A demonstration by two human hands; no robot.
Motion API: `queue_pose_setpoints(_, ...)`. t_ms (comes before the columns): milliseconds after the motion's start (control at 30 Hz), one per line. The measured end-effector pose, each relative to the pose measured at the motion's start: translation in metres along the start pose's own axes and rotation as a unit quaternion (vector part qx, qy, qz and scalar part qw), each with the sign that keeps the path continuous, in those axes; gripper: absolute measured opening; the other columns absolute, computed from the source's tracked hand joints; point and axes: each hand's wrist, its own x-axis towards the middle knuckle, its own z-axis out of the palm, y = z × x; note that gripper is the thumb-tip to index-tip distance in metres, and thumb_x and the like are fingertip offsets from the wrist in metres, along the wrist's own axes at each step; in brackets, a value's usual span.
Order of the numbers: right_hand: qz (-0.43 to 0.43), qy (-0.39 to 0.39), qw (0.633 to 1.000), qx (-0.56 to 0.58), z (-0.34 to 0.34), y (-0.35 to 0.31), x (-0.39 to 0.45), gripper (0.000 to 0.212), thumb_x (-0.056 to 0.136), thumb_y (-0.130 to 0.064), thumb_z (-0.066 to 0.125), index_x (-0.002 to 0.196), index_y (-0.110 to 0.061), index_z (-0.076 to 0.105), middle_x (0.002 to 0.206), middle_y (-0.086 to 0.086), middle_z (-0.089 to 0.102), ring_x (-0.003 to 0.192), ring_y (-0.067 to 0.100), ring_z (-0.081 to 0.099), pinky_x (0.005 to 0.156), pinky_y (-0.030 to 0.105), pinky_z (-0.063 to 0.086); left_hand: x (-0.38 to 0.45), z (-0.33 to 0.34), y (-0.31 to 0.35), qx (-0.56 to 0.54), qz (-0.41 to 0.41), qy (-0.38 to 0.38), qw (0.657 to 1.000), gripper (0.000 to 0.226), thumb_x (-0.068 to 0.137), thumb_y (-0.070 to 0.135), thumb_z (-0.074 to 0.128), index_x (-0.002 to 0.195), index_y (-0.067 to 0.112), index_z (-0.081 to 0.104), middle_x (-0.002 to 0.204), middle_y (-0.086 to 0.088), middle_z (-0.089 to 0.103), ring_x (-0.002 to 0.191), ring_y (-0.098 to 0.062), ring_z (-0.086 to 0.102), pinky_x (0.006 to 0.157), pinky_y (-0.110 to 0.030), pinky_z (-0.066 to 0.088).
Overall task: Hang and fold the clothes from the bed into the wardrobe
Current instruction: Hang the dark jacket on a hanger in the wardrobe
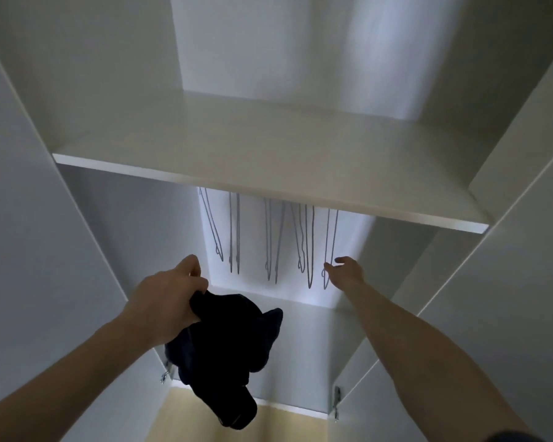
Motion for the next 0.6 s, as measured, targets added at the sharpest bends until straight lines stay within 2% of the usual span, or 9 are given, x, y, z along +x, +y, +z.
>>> queue_pose_setpoints(133,-0.001,0.002,1.000,-0.003,0.004,-0.001,0.020,0.042,0.102,-0.028,0.063,0.139,-0.009,0.059,0.145,0.012,0.058,0.131,0.028,0.057,0.107,0.030,0.042,0.007,0.001,-0.004,0.062,-0.045,0.022,0.997,0.029,0.088,0.054,0.061,0.077,0.028,0.055,0.087,0.009,0.040,0.062,-0.010,0.051,0.050,-0.025,0.027)
queue_pose_setpoints(200,0.005,-0.004,1.000,0.006,0.008,0.001,0.026,0.044,0.101,-0.029,0.065,0.140,-0.008,0.059,0.142,0.015,0.061,0.122,0.029,0.062,0.105,0.034,0.046,0.006,0.002,-0.003,0.061,-0.060,0.031,0.996,0.028,0.089,0.050,0.061,0.075,0.026,0.057,0.085,0.008,0.041,0.059,-0.010,0.048,0.048,-0.025,0.022)
queue_pose_setpoints(233,0.014,-0.015,1.000,0.022,0.010,0.002,0.027,0.046,0.100,-0.029,0.067,0.140,-0.007,0.059,0.135,0.018,0.065,0.113,0.029,0.064,0.100,0.037,0.050,0.004,0.004,-0.003,0.059,-0.070,0.030,0.995,0.027,0.090,0.047,0.061,0.074,0.025,0.058,0.083,0.008,0.042,0.059,-0.010,0.047,0.048,-0.024,0.022)
queue_pose_setpoints(300,0.035,-0.033,0.996,0.069,0.015,0.005,0.030,0.046,0.098,-0.025,0.069,0.138,-0.005,0.059,0.113,0.021,0.072,0.096,0.031,0.067,0.078,0.037,0.054,0.001,0.008,0.000,0.052,-0.101,0.024,0.993,0.021,0.088,0.041,0.060,0.075,0.025,0.060,0.078,0.009,0.048,0.064,-0.010,0.052,0.050,-0.024,0.024)
queue_pose_setpoints(333,0.041,-0.037,0.994,0.091,0.017,0.006,0.032,0.044,0.098,-0.023,0.070,0.136,-0.003,0.060,0.103,0.020,0.071,0.088,0.030,0.066,0.068,0.033,0.050,-0.001,0.010,0.000,0.050,-0.119,0.018,0.991,0.019,0.087,0.039,0.059,0.076,0.024,0.060,0.076,0.009,0.052,0.068,-0.010,0.056,0.051,-0.025,0.027)
queue_pose_setpoints(400,0.041,-0.031,0.991,0.127,0.019,0.005,0.037,0.034,0.100,-0.018,0.067,0.129,0.000,0.066,0.097,0.017,0.070,0.077,0.024,0.059,0.058,0.027,0.042,-0.006,0.014,0.001,0.049,-0.150,-0.002,0.987,0.016,0.086,0.040,0.056,0.080,0.026,0.063,0.073,0.009,0.058,0.071,-0.011,0.059,0.055,-0.026,0.032)
queue_pose_setpoints(500,0.026,0.011,0.988,0.150,0.022,0.004,0.036,0.026,0.104,-0.017,0.057,0.117,-0.001,0.073,0.099,0.014,0.075,0.075,0.022,0.058,0.068,0.031,0.046,-0.017,0.021,-0.004,0.036,-0.176,-0.030,0.983,0.017,0.088,0.040,0.052,0.082,0.030,0.065,0.073,0.010,0.060,0.071,-0.013,0.060,0.058,-0.028,0.037)
queue_pose_setpoints(567,0.018,0.055,0.983,0.172,0.022,0.005,0.029,0.026,0.104,-0.014,0.054,0.111,0.000,0.075,0.092,0.014,0.073,0.076,0.026,0.061,0.075,0.033,0.049,-0.025,0.026,-0.008,0.013,-0.183,-0.040,0.982,0.019,0.089,0.041,0.050,0.082,0.028,0.064,0.075,0.010,0.062,0.073,-0.014,0.062,0.059,-0.029,0.039)
queue_pose_setpoints(600,0.016,0.073,0.978,0.195,0.020,0.005,0.024,0.025,0.104,-0.012,0.054,0.108,0.001,0.075,0.088,0.015,0.071,0.070,0.026,0.060,0.072,0.033,0.049,-0.029,0.028,-0.009,0.002,-0.182,-0.042,0.982,0.020,0.090,0.041,0.049,0.084,0.028,0.063,0.077,0.010,0.063,0.075,-0.014,0.062,0.060,-0.030,0.040)
